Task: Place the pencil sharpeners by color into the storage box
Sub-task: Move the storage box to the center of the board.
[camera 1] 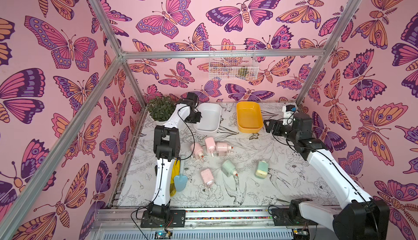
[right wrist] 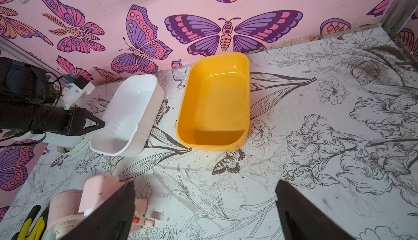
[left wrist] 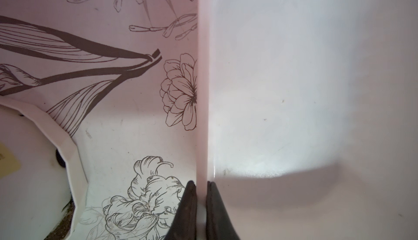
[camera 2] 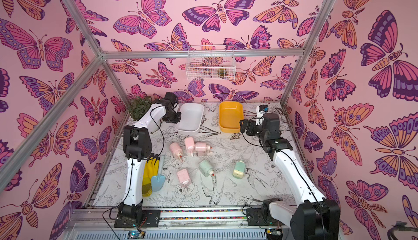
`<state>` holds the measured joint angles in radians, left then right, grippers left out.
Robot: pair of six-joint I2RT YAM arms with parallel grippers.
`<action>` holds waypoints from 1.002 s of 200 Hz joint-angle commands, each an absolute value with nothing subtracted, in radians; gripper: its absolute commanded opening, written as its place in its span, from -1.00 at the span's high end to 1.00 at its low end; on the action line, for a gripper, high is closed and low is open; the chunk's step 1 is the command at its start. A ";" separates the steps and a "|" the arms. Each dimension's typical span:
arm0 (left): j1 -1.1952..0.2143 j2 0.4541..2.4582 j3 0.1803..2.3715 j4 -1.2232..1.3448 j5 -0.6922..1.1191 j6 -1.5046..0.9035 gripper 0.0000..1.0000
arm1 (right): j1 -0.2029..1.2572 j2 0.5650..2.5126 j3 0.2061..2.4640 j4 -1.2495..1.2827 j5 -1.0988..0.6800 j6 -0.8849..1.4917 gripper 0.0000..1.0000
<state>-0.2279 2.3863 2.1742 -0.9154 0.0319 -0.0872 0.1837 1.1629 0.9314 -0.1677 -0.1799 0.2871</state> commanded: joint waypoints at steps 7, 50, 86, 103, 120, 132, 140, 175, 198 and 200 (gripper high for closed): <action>-0.247 2.403 2.184 -0.936 -0.010 -0.136 0.96 | 0.184 1.140 0.925 -0.181 -0.166 0.286 -0.98; -0.292 2.397 2.214 -0.936 -0.062 -0.241 1.00 | 0.184 1.143 0.932 -0.167 -0.173 0.316 -0.98; -0.316 2.414 2.221 -0.936 -0.070 -0.311 1.00 | 0.183 1.152 0.939 -0.152 -0.176 0.355 -0.98; -0.318 2.419 2.230 -0.936 -0.075 -0.351 1.00 | 0.183 1.155 0.940 -0.144 -0.180 0.369 -0.98; -0.318 2.433 2.250 -0.936 -0.078 -0.382 1.00 | 0.183 1.158 0.944 -0.143 -0.186 0.381 -0.98; -0.318 2.449 2.270 -0.936 -0.075 -0.395 1.00 | 0.184 1.157 0.943 -0.143 -0.188 0.386 -0.98; -0.318 2.460 2.280 -0.939 -0.071 -0.400 1.00 | 0.183 1.155 0.943 -0.143 -0.191 0.390 -0.98; -0.316 2.485 2.309 -0.937 -0.064 -0.386 1.00 | 0.184 1.141 0.943 -0.160 -0.185 0.381 -0.98; -0.316 2.492 2.317 -0.938 -0.053 -0.359 1.00 | 0.183 1.129 0.942 -0.171 -0.175 0.374 -0.98; -0.316 2.492 2.316 -0.938 -0.055 -0.358 1.00 | 0.183 1.128 0.942 -0.172 -0.174 0.374 -0.98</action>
